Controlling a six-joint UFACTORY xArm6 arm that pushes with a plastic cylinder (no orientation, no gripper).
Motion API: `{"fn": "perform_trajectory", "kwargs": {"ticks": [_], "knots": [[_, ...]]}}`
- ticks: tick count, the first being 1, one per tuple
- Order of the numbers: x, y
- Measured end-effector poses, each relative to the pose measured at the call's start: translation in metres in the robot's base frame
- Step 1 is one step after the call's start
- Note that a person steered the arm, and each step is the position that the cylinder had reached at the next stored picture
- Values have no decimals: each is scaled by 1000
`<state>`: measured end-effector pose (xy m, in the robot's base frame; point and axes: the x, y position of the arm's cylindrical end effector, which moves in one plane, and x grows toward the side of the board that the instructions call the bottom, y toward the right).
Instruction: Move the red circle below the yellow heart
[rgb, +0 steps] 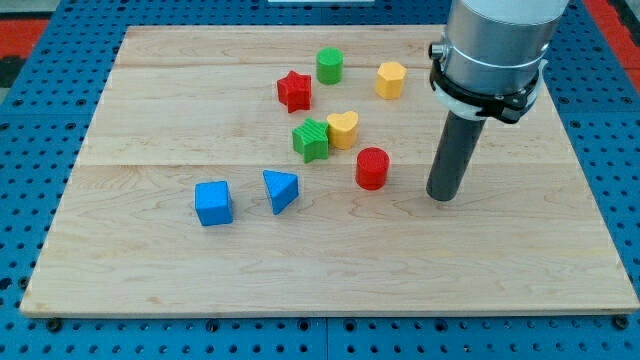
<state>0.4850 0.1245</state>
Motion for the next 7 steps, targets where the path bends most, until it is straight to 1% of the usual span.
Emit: {"fn": "perform_trajectory", "kwargs": {"ticks": [1, 2, 3, 4, 5, 6, 7], "knots": [[0, -17], [-7, -17], [-14, -52], [16, -60], [6, -101], [-39, -100], [-10, -97]]}}
